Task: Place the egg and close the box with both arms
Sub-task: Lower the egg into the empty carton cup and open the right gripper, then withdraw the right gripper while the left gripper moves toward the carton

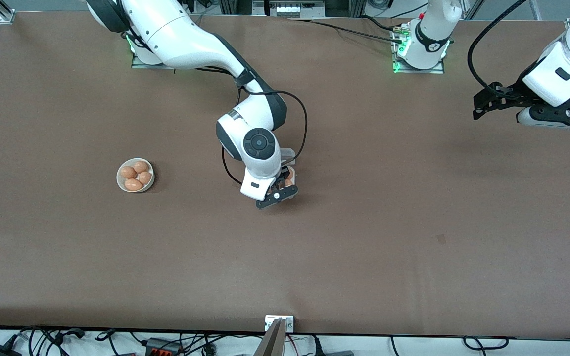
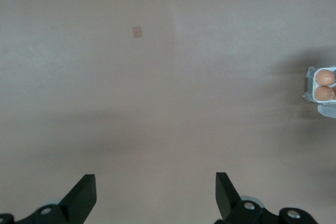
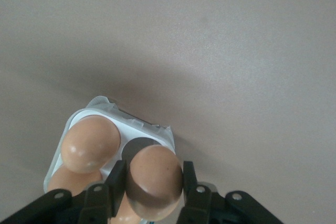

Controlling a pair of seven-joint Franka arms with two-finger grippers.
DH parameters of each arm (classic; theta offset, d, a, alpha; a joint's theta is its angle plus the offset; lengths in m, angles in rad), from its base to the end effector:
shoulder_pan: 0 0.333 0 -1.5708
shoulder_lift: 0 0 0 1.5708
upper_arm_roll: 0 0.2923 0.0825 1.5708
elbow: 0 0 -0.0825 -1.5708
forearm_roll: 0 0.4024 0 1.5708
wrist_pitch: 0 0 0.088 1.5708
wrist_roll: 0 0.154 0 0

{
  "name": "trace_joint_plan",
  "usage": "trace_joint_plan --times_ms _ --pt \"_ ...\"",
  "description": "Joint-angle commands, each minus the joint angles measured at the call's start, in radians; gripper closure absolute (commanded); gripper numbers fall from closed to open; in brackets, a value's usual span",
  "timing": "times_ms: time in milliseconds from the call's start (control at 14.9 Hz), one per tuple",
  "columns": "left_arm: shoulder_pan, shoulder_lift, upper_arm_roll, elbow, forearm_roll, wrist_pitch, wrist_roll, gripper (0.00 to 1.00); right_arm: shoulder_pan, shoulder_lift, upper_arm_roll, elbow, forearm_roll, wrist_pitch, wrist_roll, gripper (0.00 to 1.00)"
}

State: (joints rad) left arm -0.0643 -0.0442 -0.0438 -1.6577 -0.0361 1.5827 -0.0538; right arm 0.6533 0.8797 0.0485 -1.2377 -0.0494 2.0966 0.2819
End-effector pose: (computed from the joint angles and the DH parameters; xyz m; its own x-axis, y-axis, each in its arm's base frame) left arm 0.5544 -0.0661 0.5373 0.9980 -0.0537 -0.0326 -0.0527 -0.9981 0.0324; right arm 0.5794 0.4752 0.1617 0.9097 0.4148 -0.0177 0.4150 -0.9097 0.0102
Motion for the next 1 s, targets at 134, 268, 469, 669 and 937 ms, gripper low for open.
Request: trace_joint_plan --times_ms 134,268,469,669,937 --pt "0.0 0.015 -0.004 0.033 0.021 -0.021 0.015 0.0 0.011 -0.001 -0.004 0.004 -0.004 0.02 0.022 0.65" --pt "0.0 0.015 -0.004 0.033 0.021 -0.021 0.015 0.0 0.011 -0.001 -0.004 0.004 -0.001 0.02 0.04 0.57" --pt "0.0 0.015 -0.004 0.033 0.021 -0.021 0.015 0.0 0.011 -0.001 -0.004 0.006 -0.001 0.02 0.086 0.47" --pt "0.0 0.015 -0.004 0.033 0.021 -0.021 0.015 0.0 0.011 -0.001 -0.004 0.006 -0.001 0.02 0.089 0.42" --pt "0.0 0.015 -0.004 0.033 0.021 -0.021 0.015 0.0 -0.004 -0.011 -0.007 0.006 -0.001 0.004 0.077 0.39"
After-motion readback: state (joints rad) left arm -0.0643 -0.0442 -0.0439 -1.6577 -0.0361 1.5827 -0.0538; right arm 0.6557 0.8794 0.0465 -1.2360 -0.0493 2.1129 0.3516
